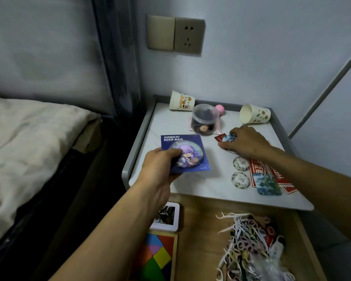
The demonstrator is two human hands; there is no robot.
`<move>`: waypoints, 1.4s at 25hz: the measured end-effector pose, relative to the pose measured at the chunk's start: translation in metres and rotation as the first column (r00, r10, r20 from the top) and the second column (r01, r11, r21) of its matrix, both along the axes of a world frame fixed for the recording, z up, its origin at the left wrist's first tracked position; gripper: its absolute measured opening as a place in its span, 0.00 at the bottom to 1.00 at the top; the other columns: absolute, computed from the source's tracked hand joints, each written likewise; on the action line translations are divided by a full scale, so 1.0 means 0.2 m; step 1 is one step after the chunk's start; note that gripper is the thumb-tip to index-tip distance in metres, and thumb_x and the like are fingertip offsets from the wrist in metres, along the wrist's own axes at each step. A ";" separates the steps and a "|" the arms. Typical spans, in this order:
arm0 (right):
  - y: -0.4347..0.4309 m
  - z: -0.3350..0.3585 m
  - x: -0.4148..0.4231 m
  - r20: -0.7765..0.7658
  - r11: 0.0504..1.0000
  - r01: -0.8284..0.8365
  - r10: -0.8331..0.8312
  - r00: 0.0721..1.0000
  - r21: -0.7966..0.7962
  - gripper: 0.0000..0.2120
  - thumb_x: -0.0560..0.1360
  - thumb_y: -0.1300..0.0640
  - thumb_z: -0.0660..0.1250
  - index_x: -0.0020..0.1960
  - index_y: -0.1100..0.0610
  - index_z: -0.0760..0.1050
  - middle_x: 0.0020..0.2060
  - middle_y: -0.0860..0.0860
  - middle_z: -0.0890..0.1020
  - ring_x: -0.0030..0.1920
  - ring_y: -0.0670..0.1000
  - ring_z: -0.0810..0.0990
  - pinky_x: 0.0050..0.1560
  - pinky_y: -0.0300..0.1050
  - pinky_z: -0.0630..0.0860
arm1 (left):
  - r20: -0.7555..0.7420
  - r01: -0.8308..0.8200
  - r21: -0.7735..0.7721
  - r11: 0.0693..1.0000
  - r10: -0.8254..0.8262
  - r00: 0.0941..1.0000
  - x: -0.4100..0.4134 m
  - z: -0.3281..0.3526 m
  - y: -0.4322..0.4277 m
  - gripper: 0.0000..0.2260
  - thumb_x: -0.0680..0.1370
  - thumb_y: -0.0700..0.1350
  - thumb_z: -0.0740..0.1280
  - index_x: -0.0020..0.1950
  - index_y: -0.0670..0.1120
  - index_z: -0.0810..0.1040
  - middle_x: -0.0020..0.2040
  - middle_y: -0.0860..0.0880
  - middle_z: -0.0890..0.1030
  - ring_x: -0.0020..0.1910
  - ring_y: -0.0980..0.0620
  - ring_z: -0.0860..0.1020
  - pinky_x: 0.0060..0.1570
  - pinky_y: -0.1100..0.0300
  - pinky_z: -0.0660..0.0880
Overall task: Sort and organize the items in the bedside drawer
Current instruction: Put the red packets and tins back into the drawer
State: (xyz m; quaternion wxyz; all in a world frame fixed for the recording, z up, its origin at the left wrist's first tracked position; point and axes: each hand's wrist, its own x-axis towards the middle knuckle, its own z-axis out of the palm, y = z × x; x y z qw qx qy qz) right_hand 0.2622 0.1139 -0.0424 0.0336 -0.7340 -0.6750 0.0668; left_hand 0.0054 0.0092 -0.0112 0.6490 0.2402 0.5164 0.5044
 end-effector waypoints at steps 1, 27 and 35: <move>0.02 0.00 -0.03 0.022 1.000 0.004 -0.004 1.000 -0.001 0.30 0.69 0.30 0.66 0.55 0.55 0.76 0.55 0.55 0.77 0.53 0.56 0.76 0.46 0.48 0.71 | 0.006 0.000 -0.007 1.000 0.000 1.000 0.00 0.00 0.00 0.06 0.77 0.34 0.66 0.53 0.38 0.78 0.41 0.42 0.83 0.39 0.48 0.81 0.43 0.54 0.79; -0.18 0.15 -0.09 -0.795 0.889 0.364 0.000 0.607 0.278 0.05 0.81 0.59 0.62 0.55 0.55 0.75 0.50 0.50 0.80 0.50 0.49 0.80 0.43 0.37 0.75 | -0.084 0.064 -0.058 0.996 -0.069 0.994 0.01 -0.05 -0.06 0.05 0.76 0.35 0.67 0.51 0.39 0.77 0.43 0.42 0.82 0.38 0.49 0.81 0.35 0.59 0.80; -0.73 0.09 0.14 -0.213 0.962 0.199 -0.238 0.948 -0.187 0.24 0.70 0.38 0.72 0.58 0.50 0.69 0.47 0.46 0.75 0.45 0.48 0.77 0.43 0.44 0.72 | -0.109 0.185 -0.001 0.983 -0.184 0.977 0.14 -0.03 -0.17 0.16 0.76 0.35 0.68 0.64 0.38 0.74 0.52 0.39 0.83 0.45 0.46 0.82 0.34 0.60 0.80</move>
